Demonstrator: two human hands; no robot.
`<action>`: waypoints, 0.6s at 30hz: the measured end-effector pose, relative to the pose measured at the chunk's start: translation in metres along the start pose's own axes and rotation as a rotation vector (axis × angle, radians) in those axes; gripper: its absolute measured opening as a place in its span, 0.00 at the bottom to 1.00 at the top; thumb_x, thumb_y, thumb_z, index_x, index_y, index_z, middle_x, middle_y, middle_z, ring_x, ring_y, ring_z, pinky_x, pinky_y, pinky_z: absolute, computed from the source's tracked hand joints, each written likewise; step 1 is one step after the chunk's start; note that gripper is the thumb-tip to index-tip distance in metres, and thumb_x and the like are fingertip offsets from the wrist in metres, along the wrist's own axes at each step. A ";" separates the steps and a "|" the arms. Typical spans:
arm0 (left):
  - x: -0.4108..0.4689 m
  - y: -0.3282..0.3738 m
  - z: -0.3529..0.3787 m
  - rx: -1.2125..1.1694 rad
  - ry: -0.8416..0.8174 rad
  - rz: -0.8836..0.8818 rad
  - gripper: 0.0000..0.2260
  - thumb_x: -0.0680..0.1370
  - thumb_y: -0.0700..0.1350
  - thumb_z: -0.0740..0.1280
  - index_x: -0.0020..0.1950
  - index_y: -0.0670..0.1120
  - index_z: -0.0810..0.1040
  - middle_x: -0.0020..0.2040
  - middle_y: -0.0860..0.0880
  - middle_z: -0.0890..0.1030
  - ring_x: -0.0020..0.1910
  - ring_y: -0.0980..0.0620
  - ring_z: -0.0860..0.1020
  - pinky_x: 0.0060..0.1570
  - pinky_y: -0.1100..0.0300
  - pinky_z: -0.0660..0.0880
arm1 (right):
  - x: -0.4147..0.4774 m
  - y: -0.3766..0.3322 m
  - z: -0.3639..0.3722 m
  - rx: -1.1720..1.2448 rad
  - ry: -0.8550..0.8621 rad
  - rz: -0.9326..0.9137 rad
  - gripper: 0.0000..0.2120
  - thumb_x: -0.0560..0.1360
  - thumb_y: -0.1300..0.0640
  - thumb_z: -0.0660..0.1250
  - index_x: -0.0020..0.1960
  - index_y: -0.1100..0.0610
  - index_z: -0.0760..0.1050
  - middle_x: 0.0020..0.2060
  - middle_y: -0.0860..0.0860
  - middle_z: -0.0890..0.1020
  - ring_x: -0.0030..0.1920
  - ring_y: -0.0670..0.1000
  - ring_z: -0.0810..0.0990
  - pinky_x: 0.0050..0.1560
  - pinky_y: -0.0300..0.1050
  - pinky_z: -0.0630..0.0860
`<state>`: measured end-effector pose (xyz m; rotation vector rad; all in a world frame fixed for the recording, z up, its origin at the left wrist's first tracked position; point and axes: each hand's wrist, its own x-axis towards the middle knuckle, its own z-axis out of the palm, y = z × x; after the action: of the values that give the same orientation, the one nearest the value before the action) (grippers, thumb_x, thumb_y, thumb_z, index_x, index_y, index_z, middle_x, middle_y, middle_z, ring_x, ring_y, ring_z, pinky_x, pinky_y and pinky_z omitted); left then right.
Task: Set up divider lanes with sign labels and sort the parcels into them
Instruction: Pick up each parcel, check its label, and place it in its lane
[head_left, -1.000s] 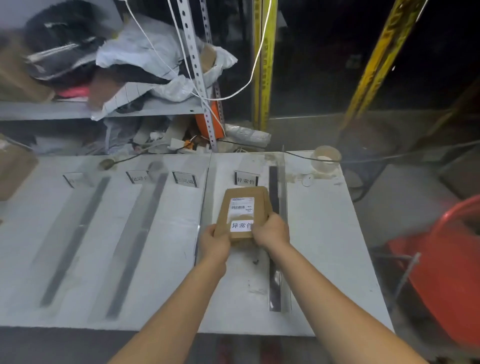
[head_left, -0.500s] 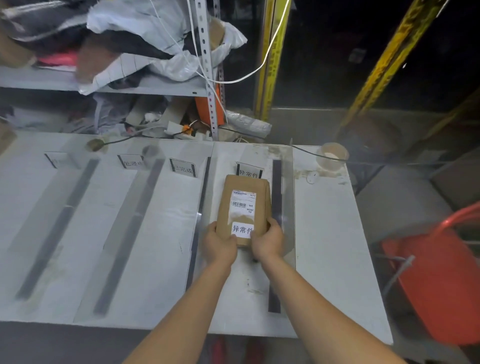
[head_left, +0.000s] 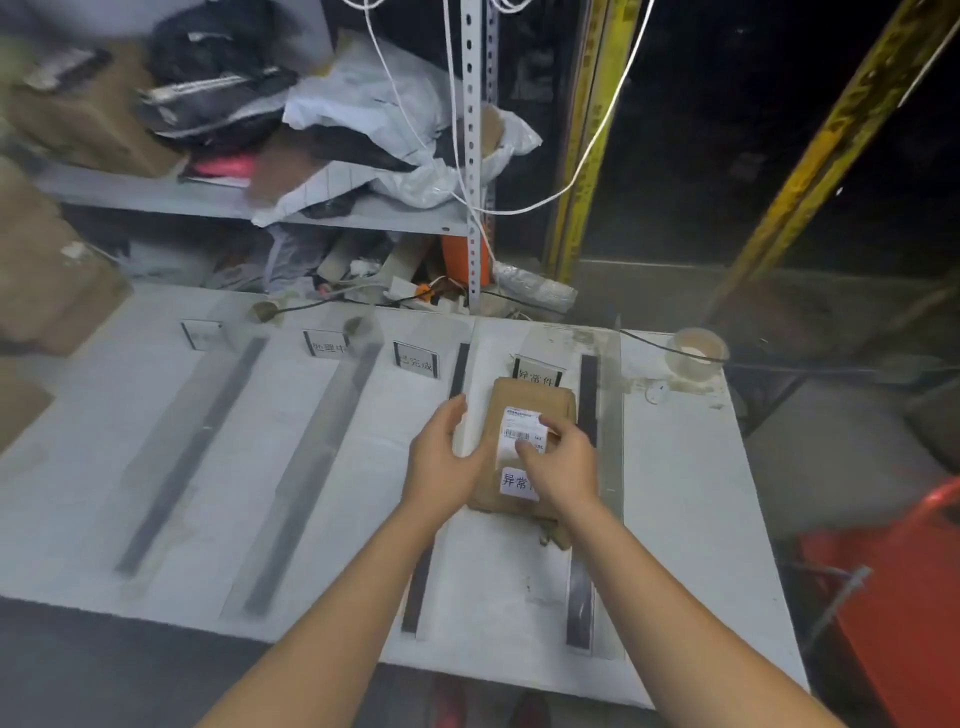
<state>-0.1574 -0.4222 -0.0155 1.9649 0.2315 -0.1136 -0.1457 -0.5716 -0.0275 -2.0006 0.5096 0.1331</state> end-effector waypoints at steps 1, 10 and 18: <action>-0.001 0.005 -0.016 0.016 0.027 0.021 0.29 0.75 0.44 0.74 0.74 0.46 0.69 0.68 0.52 0.75 0.68 0.56 0.73 0.65 0.65 0.66 | -0.002 -0.012 0.001 -0.017 -0.022 -0.051 0.20 0.76 0.58 0.71 0.67 0.55 0.75 0.52 0.48 0.81 0.44 0.46 0.78 0.34 0.26 0.70; -0.015 -0.005 -0.206 0.513 0.246 0.017 0.28 0.77 0.48 0.70 0.76 0.46 0.67 0.72 0.48 0.71 0.71 0.48 0.69 0.68 0.53 0.67 | -0.046 -0.119 0.095 -0.345 -0.290 -0.514 0.21 0.75 0.53 0.71 0.67 0.52 0.76 0.65 0.49 0.79 0.65 0.52 0.76 0.58 0.45 0.72; -0.054 -0.064 -0.399 0.853 0.340 -0.026 0.30 0.79 0.52 0.66 0.78 0.49 0.61 0.75 0.48 0.67 0.73 0.46 0.64 0.68 0.50 0.67 | -0.137 -0.216 0.231 -0.628 -0.359 -0.794 0.25 0.76 0.52 0.69 0.72 0.49 0.71 0.68 0.49 0.76 0.69 0.53 0.72 0.65 0.50 0.71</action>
<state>-0.2350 -0.0374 0.0947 2.8295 0.4875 0.1343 -0.1526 -0.2455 0.0842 -2.5562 -0.6443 0.1635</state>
